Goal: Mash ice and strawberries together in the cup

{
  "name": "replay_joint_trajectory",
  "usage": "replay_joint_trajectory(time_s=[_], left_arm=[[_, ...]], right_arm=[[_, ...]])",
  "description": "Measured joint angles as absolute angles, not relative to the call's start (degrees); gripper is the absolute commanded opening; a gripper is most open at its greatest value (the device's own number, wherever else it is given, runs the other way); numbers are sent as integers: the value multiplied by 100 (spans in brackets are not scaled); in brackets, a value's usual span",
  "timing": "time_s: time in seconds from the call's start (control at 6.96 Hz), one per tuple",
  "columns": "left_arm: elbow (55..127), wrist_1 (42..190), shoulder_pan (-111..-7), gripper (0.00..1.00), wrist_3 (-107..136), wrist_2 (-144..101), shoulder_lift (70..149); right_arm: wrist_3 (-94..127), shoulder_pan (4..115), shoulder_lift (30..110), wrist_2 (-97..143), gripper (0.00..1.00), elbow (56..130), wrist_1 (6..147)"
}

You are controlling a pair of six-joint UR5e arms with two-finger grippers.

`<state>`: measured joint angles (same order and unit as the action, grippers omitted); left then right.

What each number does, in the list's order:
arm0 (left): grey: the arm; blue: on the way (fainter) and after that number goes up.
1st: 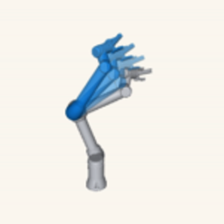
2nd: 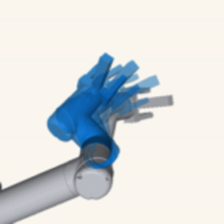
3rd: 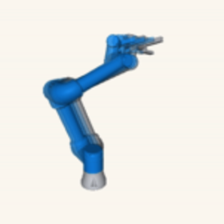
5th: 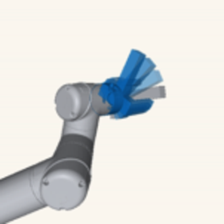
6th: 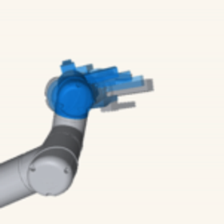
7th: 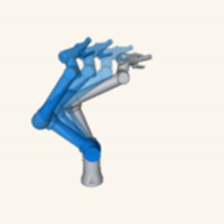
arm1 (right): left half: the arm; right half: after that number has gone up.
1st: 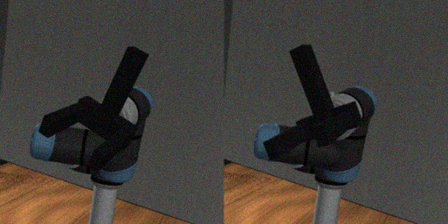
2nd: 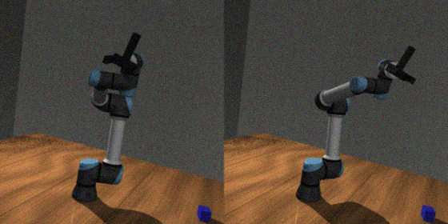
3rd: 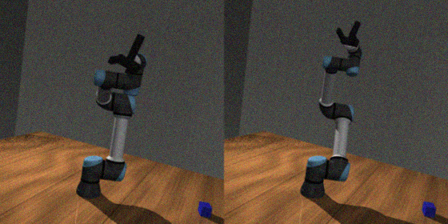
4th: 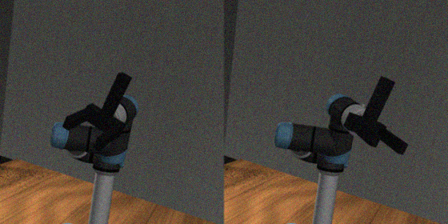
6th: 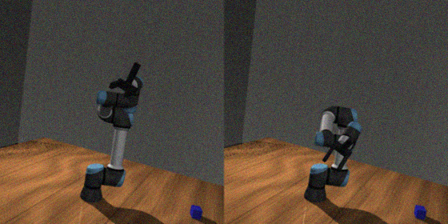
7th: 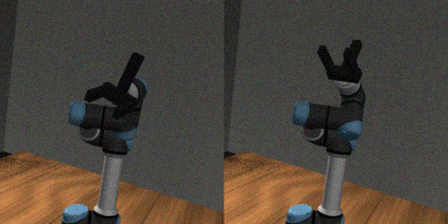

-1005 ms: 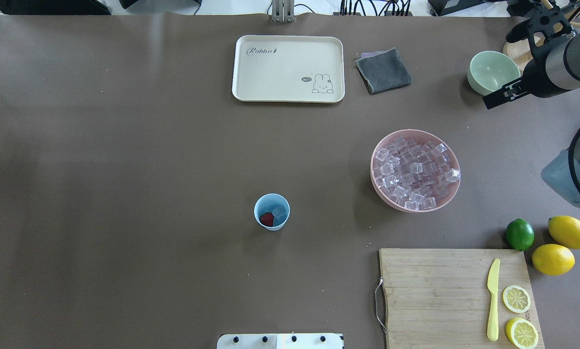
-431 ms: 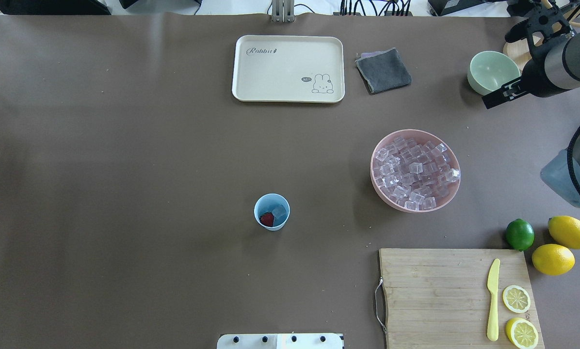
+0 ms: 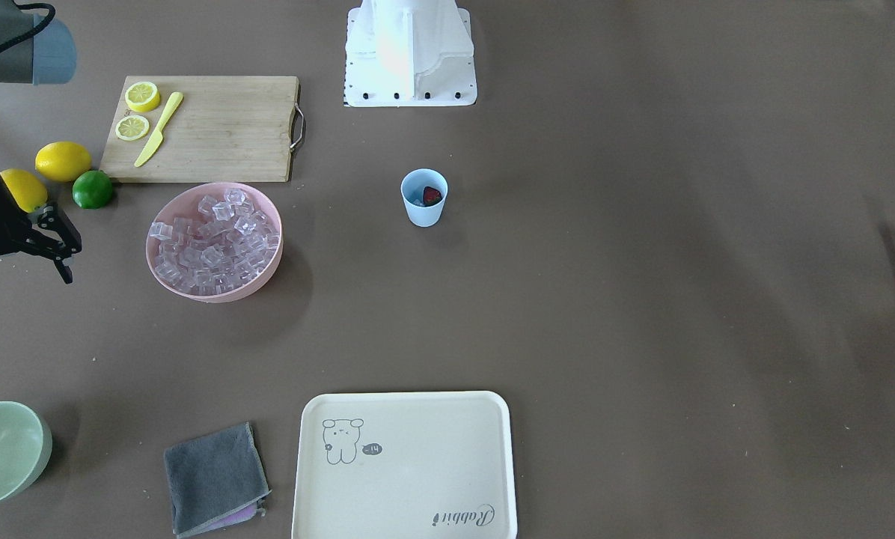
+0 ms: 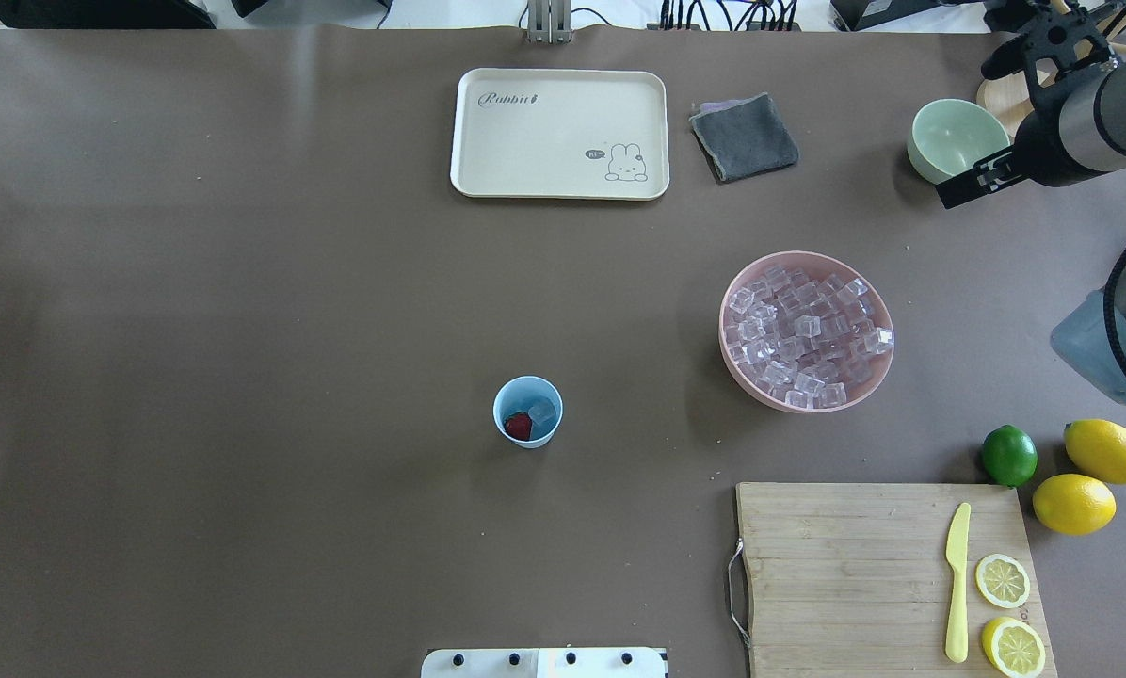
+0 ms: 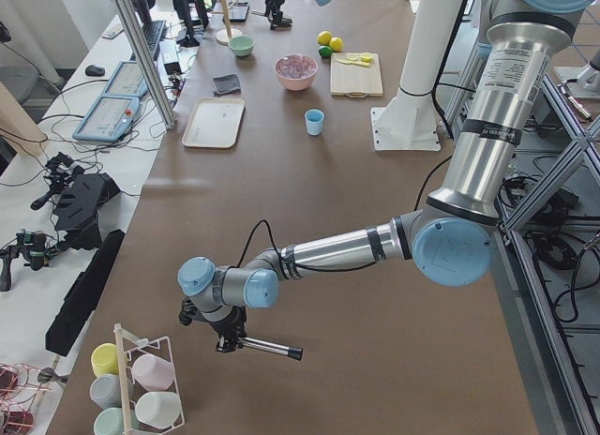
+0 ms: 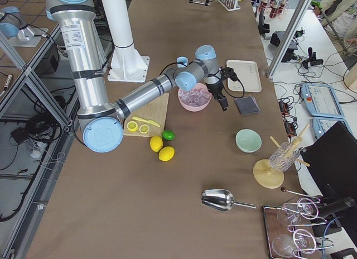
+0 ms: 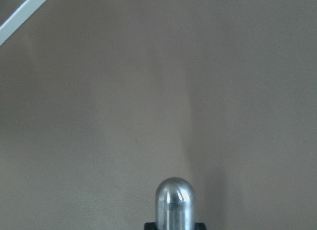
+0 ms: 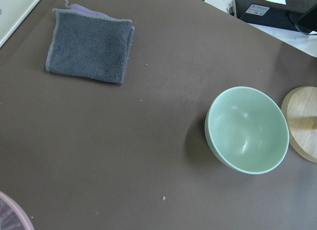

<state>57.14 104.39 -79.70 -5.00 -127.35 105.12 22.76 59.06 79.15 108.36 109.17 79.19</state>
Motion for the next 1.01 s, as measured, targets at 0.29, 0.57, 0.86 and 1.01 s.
replay_joint_trajectory(time_s=[0.29, 0.57, 0.86, 1.01], left_arm=[[5670, 10441, -7927, 0, -356, -12735, 10512], [5652, 10445, -7888, 14, -117, -12735, 10512], [5658, 10462, -7829, 97, -57, -12735, 10513], [5671, 10476, -7813, 98, -56, -12733, 10517]], right_arm=[[2276, 5906, 7922, 10787, 100, 10932, 7919], [2276, 5910, 7924, 10771, 100, 10975, 7919], [2276, 5921, 7937, 10746, 100, 11053, 7919], [2276, 5923, 7941, 10742, 100, 11061, 7919]])
